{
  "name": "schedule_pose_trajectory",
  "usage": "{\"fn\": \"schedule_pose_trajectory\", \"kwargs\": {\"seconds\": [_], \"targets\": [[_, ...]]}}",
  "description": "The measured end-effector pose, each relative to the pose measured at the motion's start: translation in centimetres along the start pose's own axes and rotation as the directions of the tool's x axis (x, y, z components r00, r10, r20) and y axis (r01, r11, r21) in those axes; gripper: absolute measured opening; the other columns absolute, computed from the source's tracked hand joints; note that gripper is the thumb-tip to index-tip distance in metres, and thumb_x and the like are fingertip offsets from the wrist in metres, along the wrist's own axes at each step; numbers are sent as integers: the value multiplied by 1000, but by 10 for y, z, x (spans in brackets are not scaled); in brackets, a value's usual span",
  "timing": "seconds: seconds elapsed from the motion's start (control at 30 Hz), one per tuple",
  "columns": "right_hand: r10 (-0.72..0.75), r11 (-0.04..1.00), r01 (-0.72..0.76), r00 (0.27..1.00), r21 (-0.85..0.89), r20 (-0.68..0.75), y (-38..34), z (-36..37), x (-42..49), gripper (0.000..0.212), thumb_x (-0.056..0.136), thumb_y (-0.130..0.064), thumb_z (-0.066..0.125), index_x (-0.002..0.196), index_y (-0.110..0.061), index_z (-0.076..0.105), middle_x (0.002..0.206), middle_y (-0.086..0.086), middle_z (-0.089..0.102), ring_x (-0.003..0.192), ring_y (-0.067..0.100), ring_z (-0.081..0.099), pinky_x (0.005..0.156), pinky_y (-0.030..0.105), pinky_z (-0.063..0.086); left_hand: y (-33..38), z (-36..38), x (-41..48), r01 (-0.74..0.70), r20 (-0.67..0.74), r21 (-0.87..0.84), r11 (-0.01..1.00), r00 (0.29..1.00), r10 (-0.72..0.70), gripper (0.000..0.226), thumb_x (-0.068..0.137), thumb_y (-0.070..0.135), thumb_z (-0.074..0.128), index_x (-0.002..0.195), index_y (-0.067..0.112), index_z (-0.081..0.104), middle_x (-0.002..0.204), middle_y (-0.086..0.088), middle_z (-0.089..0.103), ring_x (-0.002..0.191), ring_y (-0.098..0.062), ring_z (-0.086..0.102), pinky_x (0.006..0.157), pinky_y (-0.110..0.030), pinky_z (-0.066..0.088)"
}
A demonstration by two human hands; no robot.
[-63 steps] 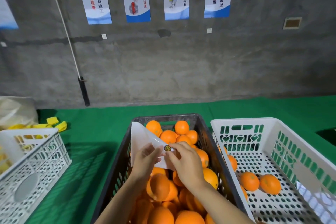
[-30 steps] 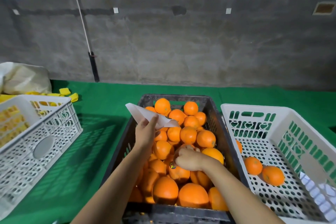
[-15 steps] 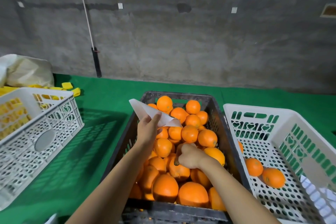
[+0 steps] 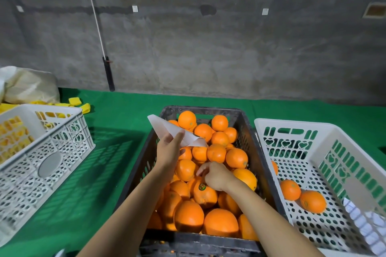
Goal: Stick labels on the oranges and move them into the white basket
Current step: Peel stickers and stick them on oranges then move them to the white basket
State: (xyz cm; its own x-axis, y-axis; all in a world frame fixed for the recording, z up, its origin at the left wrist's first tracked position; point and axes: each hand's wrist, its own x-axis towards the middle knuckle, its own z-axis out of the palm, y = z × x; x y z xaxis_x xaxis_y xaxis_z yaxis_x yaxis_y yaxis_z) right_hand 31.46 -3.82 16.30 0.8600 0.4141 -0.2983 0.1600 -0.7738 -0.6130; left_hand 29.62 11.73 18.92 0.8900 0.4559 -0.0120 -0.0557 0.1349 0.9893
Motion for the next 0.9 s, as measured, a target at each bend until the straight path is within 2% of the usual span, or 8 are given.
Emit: {"fn": "schedule_pose_trajectory", "kwargs": {"seconds": [0.17,0.37,0.47,0.53,0.6,0.67,0.83,0.9], "targets": [[-11,998,15,998,68,-64,0,1,-2,34,93,-2,47,102,-23,72,97,0,65,71,15,55,55,25,41,-1,1,1,-11,-9,26,1000,1000,11,15,96,39,61,96,24,63,105,-1,63,100,-16,61,73,-27,53],[-27,1000,27,999,1,-45,2,1,-3,34,92,1,52,104,-23,73,112,3,66,91,20,61,62,24,44,-3,2,2,-19,-5,50,999,1000,20,16,96,39,61,96,24,62,104,2,63,98,-14,61,72,-26,53],[-29,1000,29,998,-1,-55,1,-1,-5,32,95,-1,50,113,-20,69,116,7,64,82,16,56,59,23,44,-4,2,2,-21,-6,59,998,1000,21,18,96,40,61,98,22,61,106,0,62,99,-15,61,72,-26,52],[-12,999,15,998,-46,54,0,-3,-8,37,94,-27,65,129,-21,59,126,7,57,98,18,58,78,29,53,-4,2,2,-20,-2,61,998,1000,21,17,96,40,60,99,23,61,107,0,62,100,-15,60,72,-26,52],[47,945,19,980,-328,194,1,-3,-12,76,82,-49,74,146,-23,43,147,8,38,133,29,41,105,41,43,-4,2,1,-15,8,57,998,1000,14,18,96,39,61,101,22,61,110,-3,63,102,-16,61,75,-28,52],[49,825,86,974,-559,221,-3,0,-17,84,81,-49,76,150,-23,37,152,10,26,141,35,25,111,47,33,-3,1,1,-15,16,60,998,1000,14,18,97,39,61,100,22,61,111,-4,63,104,-18,61,76,-29,53],[-3,795,98,988,-599,157,-7,1,-18,75,77,-45,80,140,-16,51,142,10,43,132,34,40,103,46,45,-6,0,0,-31,9,87,996,1000,30,23,96,40,62,94,17,60,104,-8,64,99,-19,62,73,-27,52],[-32,833,87,993,-546,110,-6,-1,-17,65,71,-51,83,121,-16,61,123,6,58,117,30,55,88,40,52,-5,0,1,-45,-26,131,990,998,49,34,95,42,62,97,8,62,101,-15,66,94,-23,63,77,-36,54]]}}
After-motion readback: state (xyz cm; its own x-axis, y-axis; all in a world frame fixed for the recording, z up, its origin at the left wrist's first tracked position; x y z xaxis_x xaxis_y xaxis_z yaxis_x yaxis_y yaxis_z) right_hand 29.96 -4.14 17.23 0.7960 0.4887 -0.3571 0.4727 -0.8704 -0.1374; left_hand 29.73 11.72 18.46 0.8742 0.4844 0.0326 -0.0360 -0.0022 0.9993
